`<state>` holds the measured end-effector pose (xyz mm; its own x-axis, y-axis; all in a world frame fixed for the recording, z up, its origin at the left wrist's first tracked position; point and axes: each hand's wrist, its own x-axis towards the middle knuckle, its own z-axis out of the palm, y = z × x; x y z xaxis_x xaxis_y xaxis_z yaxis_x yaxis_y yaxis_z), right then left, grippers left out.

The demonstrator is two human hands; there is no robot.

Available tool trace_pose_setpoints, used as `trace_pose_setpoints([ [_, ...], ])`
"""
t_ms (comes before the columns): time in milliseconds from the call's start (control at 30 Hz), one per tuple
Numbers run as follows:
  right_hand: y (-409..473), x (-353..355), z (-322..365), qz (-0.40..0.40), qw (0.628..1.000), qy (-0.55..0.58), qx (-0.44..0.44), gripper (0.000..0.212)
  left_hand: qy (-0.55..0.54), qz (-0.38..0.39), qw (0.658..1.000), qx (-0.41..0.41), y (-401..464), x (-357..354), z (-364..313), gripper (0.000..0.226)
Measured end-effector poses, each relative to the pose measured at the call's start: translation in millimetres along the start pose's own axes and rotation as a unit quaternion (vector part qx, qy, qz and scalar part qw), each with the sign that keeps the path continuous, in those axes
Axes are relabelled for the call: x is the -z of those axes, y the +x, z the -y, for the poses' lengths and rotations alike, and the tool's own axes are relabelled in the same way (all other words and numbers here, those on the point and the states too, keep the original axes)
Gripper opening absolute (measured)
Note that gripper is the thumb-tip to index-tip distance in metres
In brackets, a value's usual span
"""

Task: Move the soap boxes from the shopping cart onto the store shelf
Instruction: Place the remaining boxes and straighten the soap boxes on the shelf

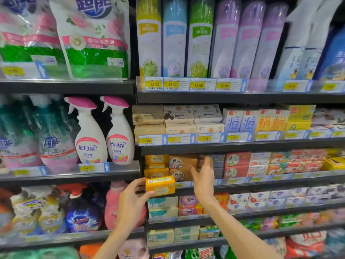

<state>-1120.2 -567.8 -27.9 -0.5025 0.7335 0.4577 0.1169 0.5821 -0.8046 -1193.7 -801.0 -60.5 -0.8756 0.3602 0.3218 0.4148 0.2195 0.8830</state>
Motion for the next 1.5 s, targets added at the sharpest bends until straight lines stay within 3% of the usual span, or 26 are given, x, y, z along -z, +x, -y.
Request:
trace_pose_setpoints([
  [233, 9.2, -4.5, -8.6, 0.001, 0.998, -0.049, -0.033, 0.054, 0.006, 0.007, 1.0, 0.008, -3.9, -2.3, 6.5, 0.046],
  [500, 15.1, -9.8, -8.6, -0.019, 0.997, -0.039, -0.061, 0.046, 0.01, 0.004, 1.0, 0.017, -6.3, -2.4, 5.9, 0.044],
  [600, 8.6, -8.4, -5.8, -0.011, 0.998, -0.065, 0.001, 0.032, 0.008, 0.001, 1.0, 0.016, -7.4, -1.1, 4.2, 0.043],
  [733, -3.8, -10.5, -4.6, 0.058, 0.984, -0.112, 0.128, 0.021, 0.001, 0.002, 1.0, 0.016, -6.2, -1.6, 4.3, 0.044],
  [833, -3.8, -13.0, -7.6, 0.091, 0.977, -0.126, 0.144, 0.024, -0.005, 0.002, 1.0, 0.018, -4.4, -3.3, 4.1, 0.044],
  [967, -9.1, -4.1, -7.0, 0.113, 0.981, -0.06, 0.143, 0.023, -0.012, 0.001, 1.0, 0.019, -4.5, -4.5, 0.3, 0.044],
  [1167, -25.6, 7.4, -3.9, 0.261, 0.947, -0.004, 0.185, 0.045, -0.014, -0.008, 1.0, 0.009, 2.3, -6.8, -13.5, 0.044],
  [1333, -23.1, 4.5, 0.1, 0.263, 0.956, 0.032, 0.128, 0.047, -0.042, -0.039, 0.998, -0.012, 5.6, -12.6, -25.1, 0.04],
  [1500, -24.5, -9.9, 0.6, 0.2, 0.974, 0.073, 0.081, 0.042, -0.03, -0.069, 0.995, -0.072, 8.3, -16.0, -32.1, 0.044],
])
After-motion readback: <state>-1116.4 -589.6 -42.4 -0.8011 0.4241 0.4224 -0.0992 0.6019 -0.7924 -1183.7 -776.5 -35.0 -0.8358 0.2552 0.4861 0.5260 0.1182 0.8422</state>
